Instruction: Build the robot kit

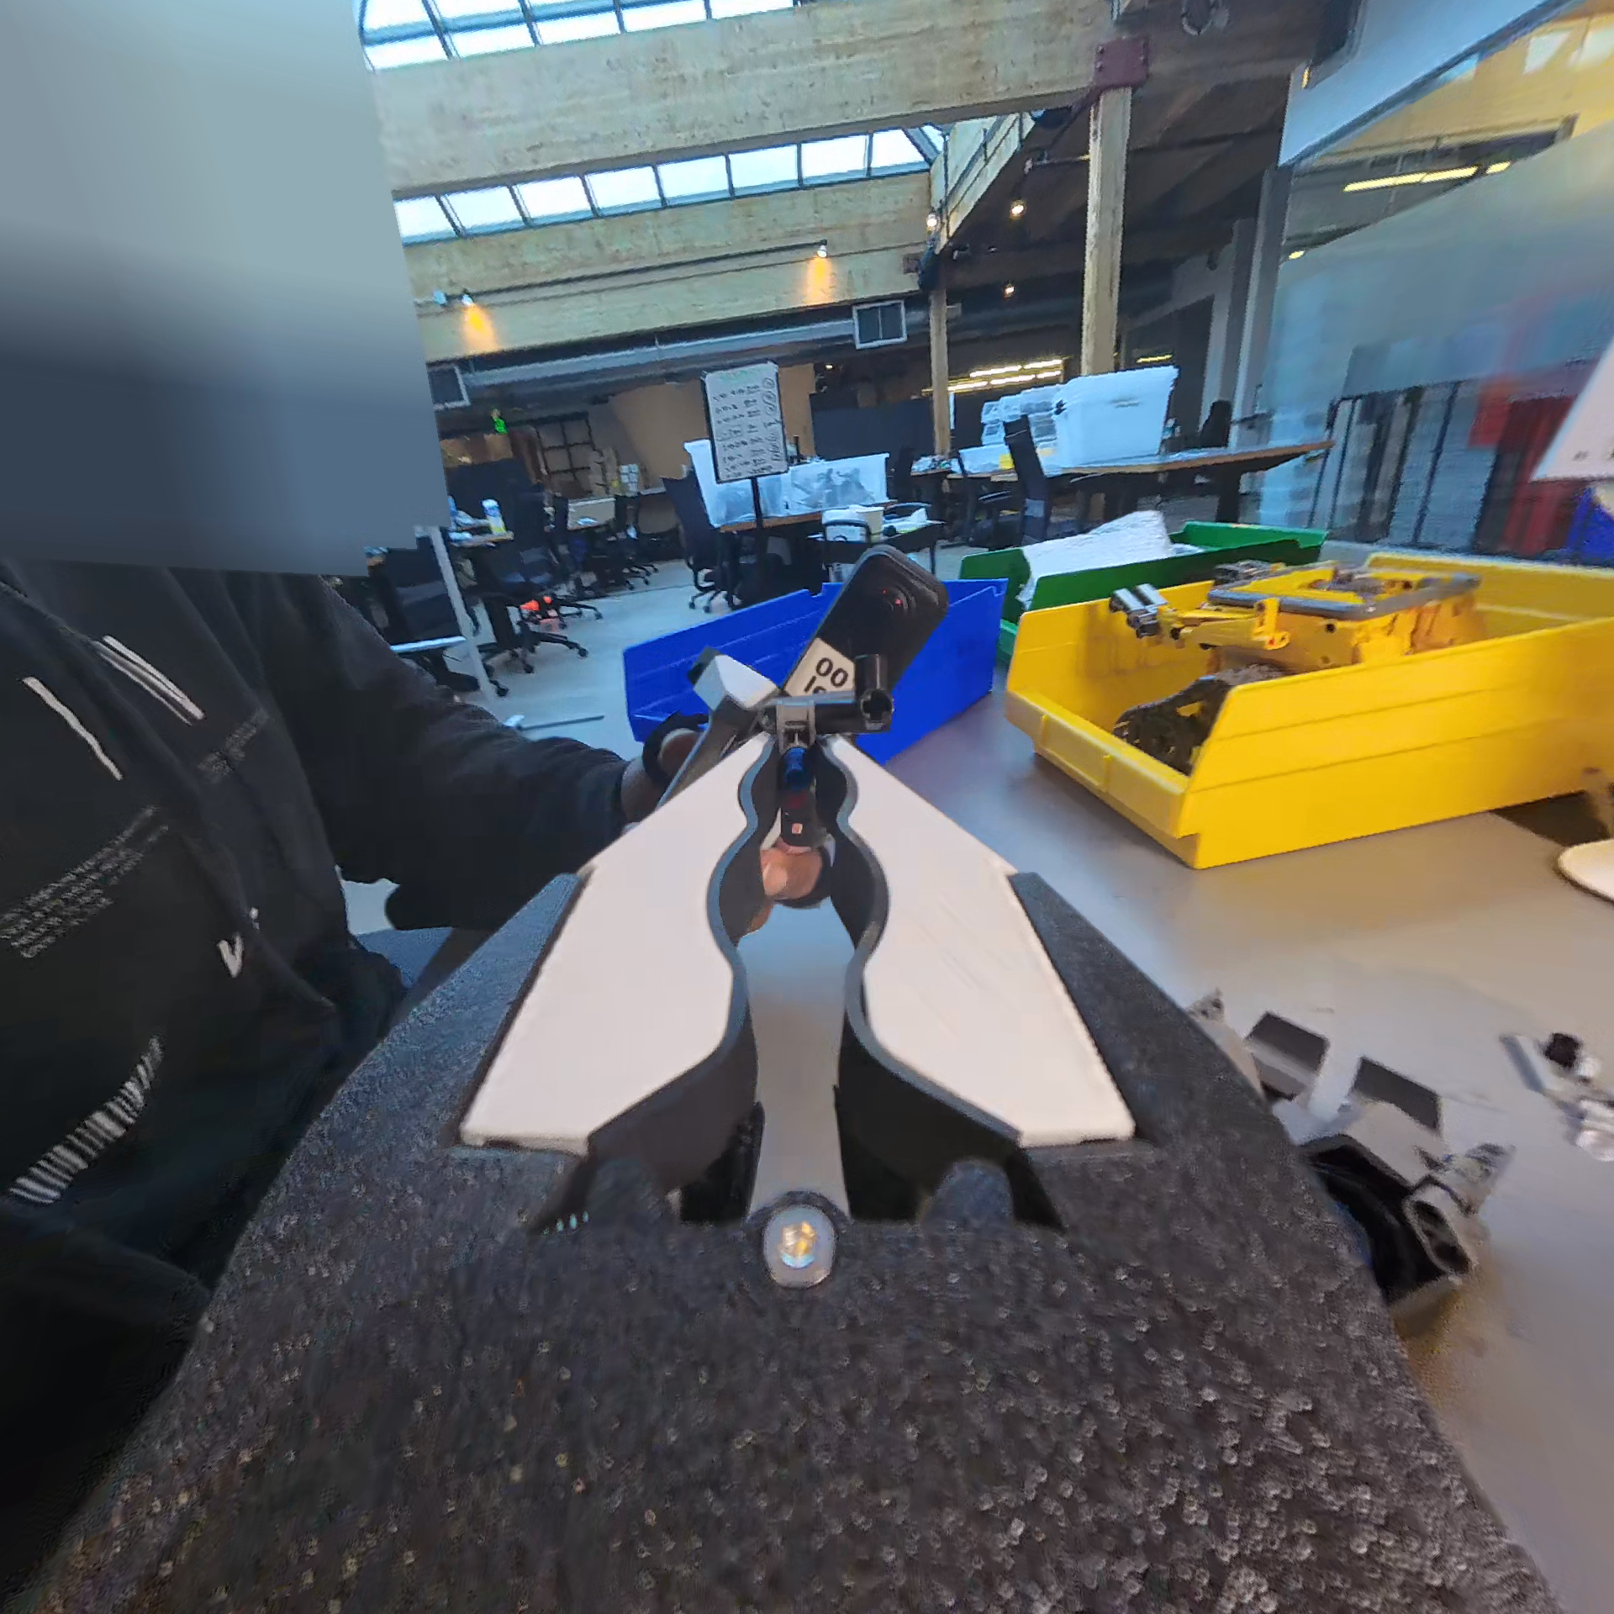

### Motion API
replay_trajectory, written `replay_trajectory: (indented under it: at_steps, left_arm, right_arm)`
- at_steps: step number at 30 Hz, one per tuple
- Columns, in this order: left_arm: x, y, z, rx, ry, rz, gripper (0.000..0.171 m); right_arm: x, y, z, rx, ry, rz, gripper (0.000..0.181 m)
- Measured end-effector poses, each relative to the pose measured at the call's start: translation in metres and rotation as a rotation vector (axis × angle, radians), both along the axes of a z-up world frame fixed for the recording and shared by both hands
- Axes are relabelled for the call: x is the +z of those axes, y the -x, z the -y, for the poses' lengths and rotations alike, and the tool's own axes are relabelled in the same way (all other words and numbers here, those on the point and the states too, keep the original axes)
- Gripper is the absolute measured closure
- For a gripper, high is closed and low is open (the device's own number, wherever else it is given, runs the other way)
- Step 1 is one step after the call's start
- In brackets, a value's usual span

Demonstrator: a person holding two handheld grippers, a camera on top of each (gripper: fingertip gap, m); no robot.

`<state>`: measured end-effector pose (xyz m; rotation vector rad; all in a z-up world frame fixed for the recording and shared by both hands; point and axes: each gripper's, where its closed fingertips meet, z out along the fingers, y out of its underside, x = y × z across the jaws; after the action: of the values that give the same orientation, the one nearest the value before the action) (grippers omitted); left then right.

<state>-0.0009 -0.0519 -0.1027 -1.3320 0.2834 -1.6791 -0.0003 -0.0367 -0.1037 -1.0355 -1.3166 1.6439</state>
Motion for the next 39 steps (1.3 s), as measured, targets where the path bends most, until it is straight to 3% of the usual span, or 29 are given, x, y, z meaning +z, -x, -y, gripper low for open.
replay_trajectory:
  at_steps: [14, 18, 20, 31, 39]
  left_arm:
    - [-0.011, -0.004, 0.000, -0.112, 0.116, 0.056, 0.163]
    - [-0.014, -0.005, 0.000, -0.140, 0.136, 0.056, 0.158]
    - [-0.018, -0.006, -0.001, -0.133, 0.149, 0.036, 0.165]
    - [-0.021, -0.001, -0.007, -0.117, 0.181, 0.058, 0.165]
    - [-0.030, -0.002, -0.010, -0.074, 0.203, -0.012, 0.165]
  right_arm:
    - [-0.013, 0.003, 0.004, -0.145, -0.431, 0.053, 0.175]
    - [-0.017, 0.002, 0.003, -0.131, -0.444, 0.075, 0.175]
    - [-0.019, 0.001, 0.005, -0.115, -0.434, 0.081, 0.175]
    - [-0.023, 0.003, 0.004, -0.127, -0.461, 0.086, 0.175]
    - [-0.031, 0.004, 0.003, -0.182, -0.645, 0.108, 0.175]
